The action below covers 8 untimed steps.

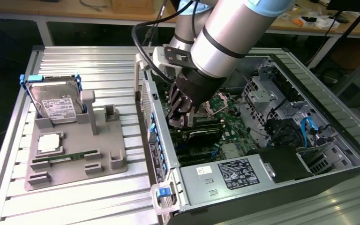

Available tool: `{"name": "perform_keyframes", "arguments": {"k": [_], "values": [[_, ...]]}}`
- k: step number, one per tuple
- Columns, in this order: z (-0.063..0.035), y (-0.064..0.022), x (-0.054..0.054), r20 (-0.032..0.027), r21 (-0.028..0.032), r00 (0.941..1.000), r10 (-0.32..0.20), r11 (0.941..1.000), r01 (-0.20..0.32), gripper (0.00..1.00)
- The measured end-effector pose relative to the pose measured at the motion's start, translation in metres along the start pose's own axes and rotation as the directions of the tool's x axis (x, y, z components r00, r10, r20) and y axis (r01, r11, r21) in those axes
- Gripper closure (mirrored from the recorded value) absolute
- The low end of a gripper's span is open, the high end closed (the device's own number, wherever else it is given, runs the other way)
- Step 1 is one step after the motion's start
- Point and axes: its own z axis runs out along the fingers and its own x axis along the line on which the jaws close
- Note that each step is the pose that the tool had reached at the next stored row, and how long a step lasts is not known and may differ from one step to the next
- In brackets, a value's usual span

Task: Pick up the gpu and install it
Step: 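Press down on the gpu until it lock into place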

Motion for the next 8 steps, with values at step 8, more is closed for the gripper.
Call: {"name": "perform_keyframes", "arguments": {"k": [8], "values": [[0.0028,0.0001,0.0002,0.0001,-0.0041,1.0,0.0,1.0,0.0,0.89]]}}
